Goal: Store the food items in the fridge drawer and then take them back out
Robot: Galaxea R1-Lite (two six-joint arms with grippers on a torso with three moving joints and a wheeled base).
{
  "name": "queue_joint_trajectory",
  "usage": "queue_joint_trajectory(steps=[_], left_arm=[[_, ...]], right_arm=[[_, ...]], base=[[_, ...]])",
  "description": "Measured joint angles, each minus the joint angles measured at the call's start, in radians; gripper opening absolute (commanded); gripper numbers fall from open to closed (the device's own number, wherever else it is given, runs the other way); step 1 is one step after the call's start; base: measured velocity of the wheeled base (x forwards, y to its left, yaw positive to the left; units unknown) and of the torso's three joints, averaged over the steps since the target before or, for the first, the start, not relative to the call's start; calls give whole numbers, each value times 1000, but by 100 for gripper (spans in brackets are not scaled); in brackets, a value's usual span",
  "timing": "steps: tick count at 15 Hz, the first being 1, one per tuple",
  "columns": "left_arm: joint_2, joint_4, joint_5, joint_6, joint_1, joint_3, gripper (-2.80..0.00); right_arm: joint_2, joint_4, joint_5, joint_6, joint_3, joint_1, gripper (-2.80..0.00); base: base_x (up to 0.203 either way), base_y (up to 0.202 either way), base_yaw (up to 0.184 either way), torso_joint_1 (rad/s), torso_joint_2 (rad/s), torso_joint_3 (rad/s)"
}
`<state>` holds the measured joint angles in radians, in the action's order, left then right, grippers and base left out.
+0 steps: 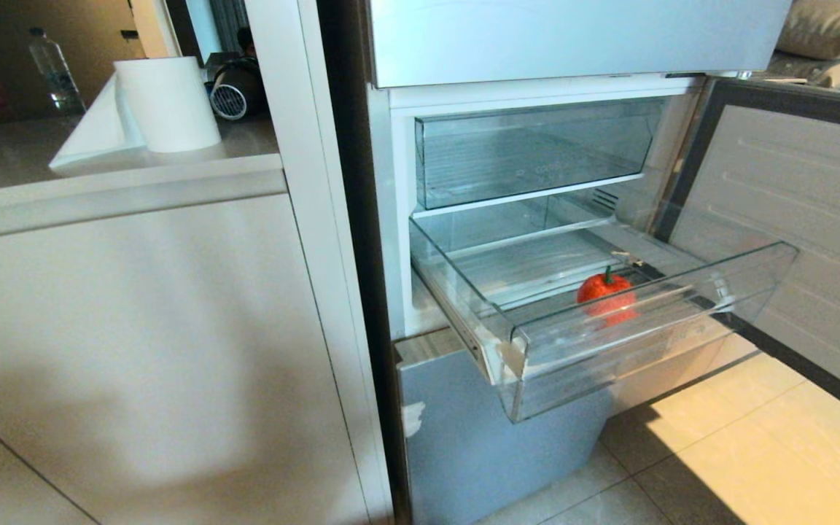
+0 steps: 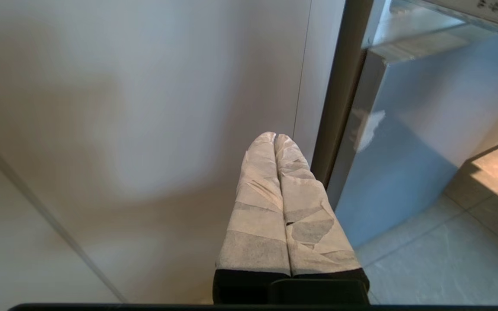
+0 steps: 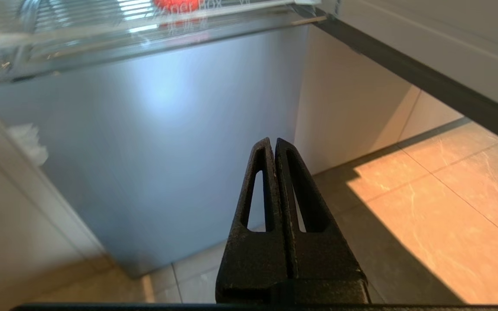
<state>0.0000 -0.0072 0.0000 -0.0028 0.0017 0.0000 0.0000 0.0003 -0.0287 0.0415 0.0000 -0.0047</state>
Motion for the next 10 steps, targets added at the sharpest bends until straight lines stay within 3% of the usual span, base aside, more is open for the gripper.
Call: queue_joint_trajectory(steps=[3,8,10], left_arm=[[0,0,0,0,-1,0,-280],[0,0,0,0,-1,0,-280],[0,1,0,0,0,0,-280]], right_arm=[[0,0,0,-1,0,0,-280],[0,0,0,1,0,0,-280],[0,0,0,1,0,0,-280]], base=[[176,0,-3,10,5,1],[0,0,0,0,0,0],[0,0,0,153,-316,-159]])
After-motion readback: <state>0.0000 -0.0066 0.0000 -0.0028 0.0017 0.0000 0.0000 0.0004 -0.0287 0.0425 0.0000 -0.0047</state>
